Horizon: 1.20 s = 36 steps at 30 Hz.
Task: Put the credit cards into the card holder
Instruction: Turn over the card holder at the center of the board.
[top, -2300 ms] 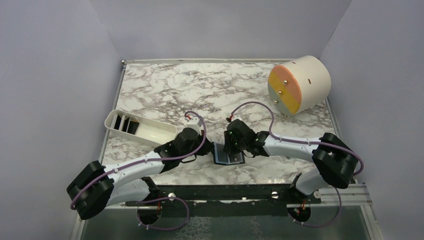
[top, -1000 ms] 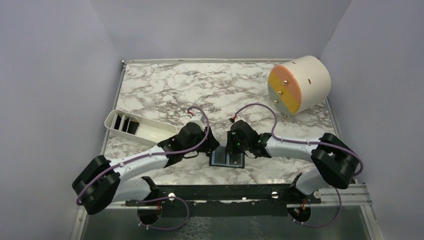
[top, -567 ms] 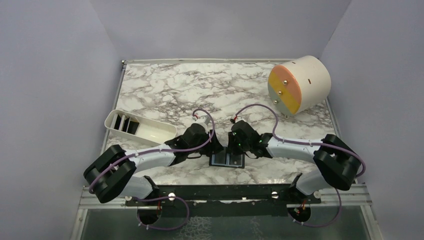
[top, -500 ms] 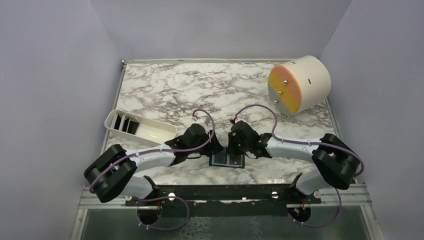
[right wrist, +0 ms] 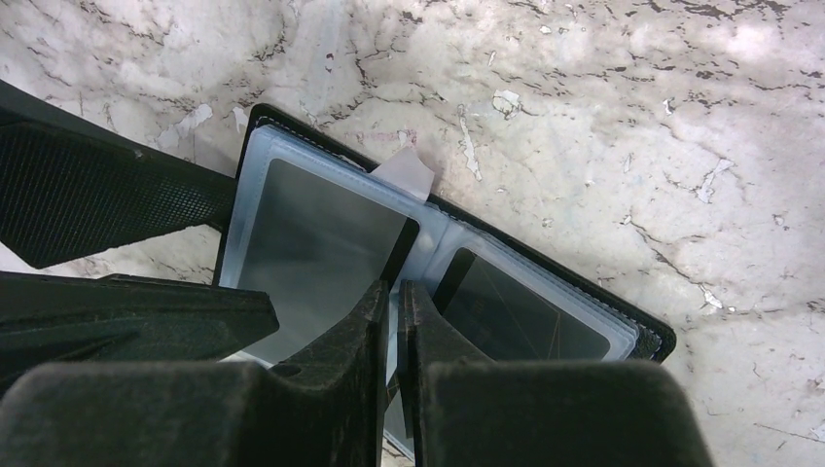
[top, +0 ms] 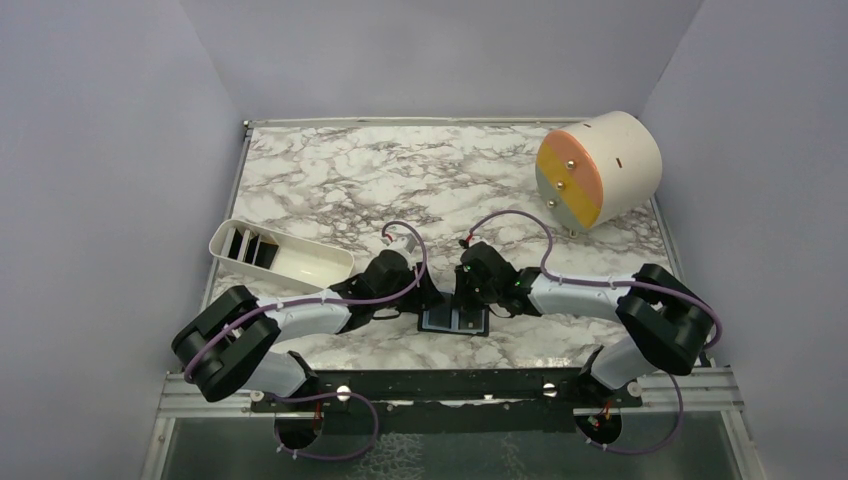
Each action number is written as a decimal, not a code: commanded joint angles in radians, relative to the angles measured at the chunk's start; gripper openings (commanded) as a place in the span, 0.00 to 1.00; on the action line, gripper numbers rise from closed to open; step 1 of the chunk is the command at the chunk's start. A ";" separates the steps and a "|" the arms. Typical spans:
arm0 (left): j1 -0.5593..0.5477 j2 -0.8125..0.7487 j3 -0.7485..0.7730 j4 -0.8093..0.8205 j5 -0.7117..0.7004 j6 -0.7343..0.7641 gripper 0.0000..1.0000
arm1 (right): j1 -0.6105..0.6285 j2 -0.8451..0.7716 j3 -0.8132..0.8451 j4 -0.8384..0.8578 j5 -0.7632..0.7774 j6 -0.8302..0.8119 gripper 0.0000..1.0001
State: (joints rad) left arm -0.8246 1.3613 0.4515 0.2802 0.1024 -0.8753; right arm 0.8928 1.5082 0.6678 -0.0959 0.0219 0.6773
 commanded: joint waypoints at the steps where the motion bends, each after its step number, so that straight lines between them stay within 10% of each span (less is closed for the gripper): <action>1: 0.002 -0.008 0.000 0.039 0.034 -0.014 0.56 | -0.003 0.033 -0.027 0.005 -0.003 0.007 0.09; 36: 0.003 -0.159 0.041 -0.064 -0.050 0.014 0.57 | -0.003 0.058 -0.064 0.053 -0.003 0.005 0.07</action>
State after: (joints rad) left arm -0.8246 1.2503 0.4847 0.1989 0.0818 -0.8654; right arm 0.8886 1.5238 0.6434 -0.0135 0.0097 0.6804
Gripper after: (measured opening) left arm 0.571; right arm 0.068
